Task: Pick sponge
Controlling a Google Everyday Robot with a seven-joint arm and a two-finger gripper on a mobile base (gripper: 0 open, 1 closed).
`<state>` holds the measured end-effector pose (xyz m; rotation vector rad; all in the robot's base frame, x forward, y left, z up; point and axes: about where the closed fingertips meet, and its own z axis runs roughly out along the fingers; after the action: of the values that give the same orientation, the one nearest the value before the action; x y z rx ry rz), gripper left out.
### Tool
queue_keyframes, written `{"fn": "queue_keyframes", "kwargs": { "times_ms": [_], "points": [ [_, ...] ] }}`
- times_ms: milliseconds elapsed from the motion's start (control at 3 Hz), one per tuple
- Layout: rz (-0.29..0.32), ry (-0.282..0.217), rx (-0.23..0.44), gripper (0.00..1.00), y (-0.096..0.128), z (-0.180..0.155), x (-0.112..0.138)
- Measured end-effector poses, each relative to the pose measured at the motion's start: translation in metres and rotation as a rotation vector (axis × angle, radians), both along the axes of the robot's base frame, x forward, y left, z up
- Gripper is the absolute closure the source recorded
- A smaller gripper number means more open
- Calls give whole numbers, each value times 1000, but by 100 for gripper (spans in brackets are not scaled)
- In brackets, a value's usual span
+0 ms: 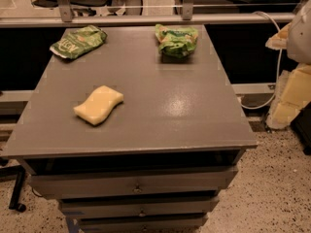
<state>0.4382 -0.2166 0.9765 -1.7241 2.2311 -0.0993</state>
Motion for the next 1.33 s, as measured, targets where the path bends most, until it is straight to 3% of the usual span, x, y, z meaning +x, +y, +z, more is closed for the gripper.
{"fn": "queue_keyframes", "kwargs": {
  "times_ms": [333, 667, 1000, 1333],
  "points": [
    [0, 0, 0, 0, 0, 0, 0],
    [57, -13, 71, 0, 20, -6, 13],
    [211, -40, 231, 0, 72, -27, 40],
    [399, -96, 396, 0, 139, -31, 64]
  ]
}}
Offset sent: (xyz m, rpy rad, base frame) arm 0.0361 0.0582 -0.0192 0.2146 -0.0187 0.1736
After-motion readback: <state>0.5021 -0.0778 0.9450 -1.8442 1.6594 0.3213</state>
